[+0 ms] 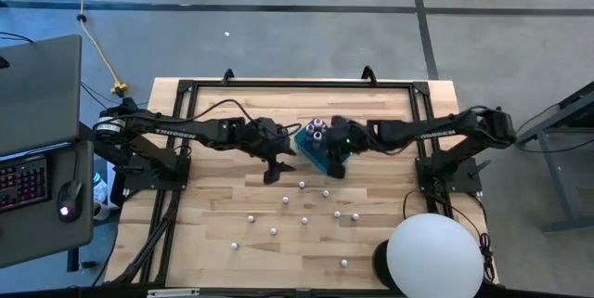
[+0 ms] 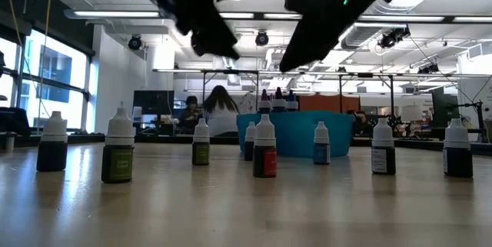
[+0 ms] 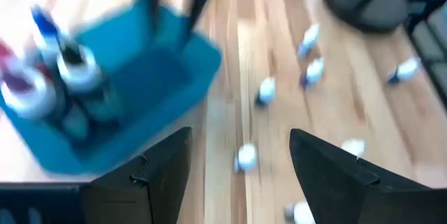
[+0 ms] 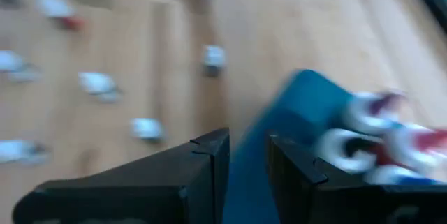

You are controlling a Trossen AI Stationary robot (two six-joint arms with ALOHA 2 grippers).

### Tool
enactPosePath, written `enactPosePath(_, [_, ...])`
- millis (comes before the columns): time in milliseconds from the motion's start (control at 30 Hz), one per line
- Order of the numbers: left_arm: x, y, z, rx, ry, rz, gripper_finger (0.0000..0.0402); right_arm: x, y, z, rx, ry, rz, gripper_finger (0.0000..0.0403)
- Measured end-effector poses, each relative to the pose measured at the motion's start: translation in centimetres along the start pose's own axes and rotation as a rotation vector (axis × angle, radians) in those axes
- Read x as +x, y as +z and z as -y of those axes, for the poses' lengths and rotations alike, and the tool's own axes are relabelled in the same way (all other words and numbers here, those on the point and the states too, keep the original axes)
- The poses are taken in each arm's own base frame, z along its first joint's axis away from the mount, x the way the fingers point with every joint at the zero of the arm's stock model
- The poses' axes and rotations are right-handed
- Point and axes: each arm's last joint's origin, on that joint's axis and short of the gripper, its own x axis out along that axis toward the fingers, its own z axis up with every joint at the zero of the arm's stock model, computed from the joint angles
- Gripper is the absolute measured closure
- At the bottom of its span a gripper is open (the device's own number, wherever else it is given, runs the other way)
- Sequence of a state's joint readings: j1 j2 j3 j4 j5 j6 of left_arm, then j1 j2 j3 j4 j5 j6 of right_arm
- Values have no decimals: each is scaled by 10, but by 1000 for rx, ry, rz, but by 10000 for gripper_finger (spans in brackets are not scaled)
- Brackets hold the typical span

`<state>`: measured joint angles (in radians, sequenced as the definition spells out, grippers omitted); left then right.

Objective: Pick & Place food coloring
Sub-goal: Put the small black food coloring bottle into the blue container

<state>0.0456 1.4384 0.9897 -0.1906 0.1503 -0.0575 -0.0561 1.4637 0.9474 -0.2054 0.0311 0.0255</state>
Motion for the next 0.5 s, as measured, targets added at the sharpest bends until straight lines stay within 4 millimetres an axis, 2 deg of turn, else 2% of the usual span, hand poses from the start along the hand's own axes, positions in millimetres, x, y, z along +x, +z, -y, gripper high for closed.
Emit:
enactPosePath(133, [0, -16, 0, -50, 14, -159, 166, -4, -1, -30, -11, 164, -2, 320])
enactPosePath(200, [6, -23, -1, -68, 58, -215, 166, -4, -3, -44, -5, 202, -14, 320])
enactPosePath(333, [20, -31, -4, -66, 144, -267, 166, -1, -9, -66, -11, 201, -39, 320])
enactPosePath(500, [40, -42, -9, -67, 162, -325, 166, 1, -17, -87, -38, 174, -60, 320])
